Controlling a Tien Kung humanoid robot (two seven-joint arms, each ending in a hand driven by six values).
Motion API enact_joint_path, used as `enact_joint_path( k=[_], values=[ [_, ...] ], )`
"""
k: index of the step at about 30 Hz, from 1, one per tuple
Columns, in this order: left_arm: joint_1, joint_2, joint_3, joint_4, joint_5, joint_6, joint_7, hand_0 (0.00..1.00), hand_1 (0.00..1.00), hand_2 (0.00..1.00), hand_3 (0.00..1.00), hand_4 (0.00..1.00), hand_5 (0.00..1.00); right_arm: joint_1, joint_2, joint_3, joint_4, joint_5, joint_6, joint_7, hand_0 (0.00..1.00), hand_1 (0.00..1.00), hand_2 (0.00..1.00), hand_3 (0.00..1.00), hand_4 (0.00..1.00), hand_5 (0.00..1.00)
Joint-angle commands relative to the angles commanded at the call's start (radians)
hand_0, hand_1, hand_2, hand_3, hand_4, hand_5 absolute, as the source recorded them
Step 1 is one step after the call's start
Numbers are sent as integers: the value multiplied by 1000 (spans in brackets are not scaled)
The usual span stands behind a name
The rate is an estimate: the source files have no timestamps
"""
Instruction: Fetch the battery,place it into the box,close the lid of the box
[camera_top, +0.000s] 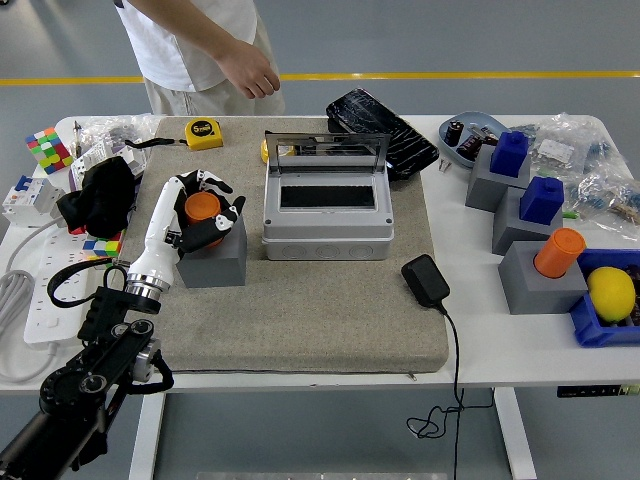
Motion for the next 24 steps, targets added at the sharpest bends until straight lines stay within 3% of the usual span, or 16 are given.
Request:
enact_joint_path(
  k=[7, 15, 19, 24],
  values=[
    [-2, 0, 9, -25, 11, -2, -1, 144, 172, 210, 301, 645, 2, 0, 0, -1, 0, 2, -2, 2, 744, 711, 721, 716, 998, 545],
    [-18, 0, 39, -107, 59, -15, 28, 140, 167, 217, 299, 675, 2, -1, 1, 1, 0, 1, -3, 4, 742, 709, 720, 716, 998, 544],
    [-40, 0, 81, -177, 101, -22, 62, 140, 167, 217, 299, 675, 2, -2, 3, 3, 0, 1, -4, 5, 742, 709, 720, 716, 998, 544],
    [-101, 0, 168, -240, 184, -38, 139, 136, 166, 212, 304, 702, 2, -4, 4, 9, 0, -4, -5, 3, 741, 710, 719, 714, 998, 544]
  ],
)
